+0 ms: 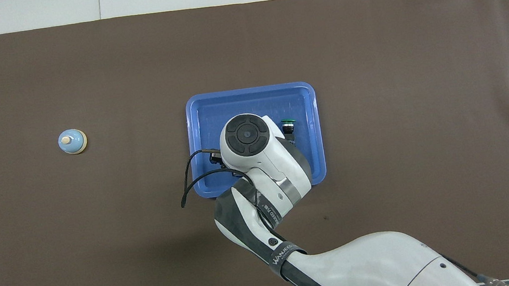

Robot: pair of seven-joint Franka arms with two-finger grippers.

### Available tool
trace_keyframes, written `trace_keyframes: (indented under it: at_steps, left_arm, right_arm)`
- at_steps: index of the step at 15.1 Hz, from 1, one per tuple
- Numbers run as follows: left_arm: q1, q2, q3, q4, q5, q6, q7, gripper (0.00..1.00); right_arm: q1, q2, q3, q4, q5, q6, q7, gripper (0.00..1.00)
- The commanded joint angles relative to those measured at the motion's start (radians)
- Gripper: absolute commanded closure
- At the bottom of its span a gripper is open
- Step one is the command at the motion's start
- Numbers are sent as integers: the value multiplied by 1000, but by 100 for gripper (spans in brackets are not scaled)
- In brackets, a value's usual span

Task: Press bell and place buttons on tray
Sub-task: 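Carry the red button into the tray and release it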

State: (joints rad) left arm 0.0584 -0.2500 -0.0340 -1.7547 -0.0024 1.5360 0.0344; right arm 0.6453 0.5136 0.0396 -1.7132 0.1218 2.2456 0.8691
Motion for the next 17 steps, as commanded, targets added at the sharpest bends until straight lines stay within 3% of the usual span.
trace_keyframes:
  at_steps: [1, 5, 7, 9, 10, 11, 12, 17]
  left_arm:
    - [9, -20, -3, -25, 4, 8, -2, 0]
    - [9, 40, -4, -8, 24, 26, -4, 2]
    - [0, 115, -4, 21, 27, 65, -4, 19]
    - [-2, 168, -4, 26, 27, 145, -4, 38]
    - [-6, 217, -6, 46, 33, 154, -5, 57]
    - [-6, 262, -9, 81, 47, 168, -7, 83]
    - [-6, 294, -10, 96, 50, 189, -7, 100]
    - [-28, 420, -12, 80, 50, 323, -44, 100]
  right_arm:
    - [2, -18, -1, 3, -19, -26, 31, 0]
    - [-86, -110, -4, 20, -19, -92, 22, 0]
    - [-148, -174, -3, 20, -14, -151, -10, 0]
    - [-205, -242, -3, 18, -7, -226, -47, 0]
    - [-232, -271, -3, 18, -5, -262, -64, 0]
    - [-257, -294, -4, 18, -5, -289, -87, 0]
    - [-288, -315, -4, 18, -7, -323, -131, 0]
    - [-508, -424, -4, 23, -21, -500, -578, 0]
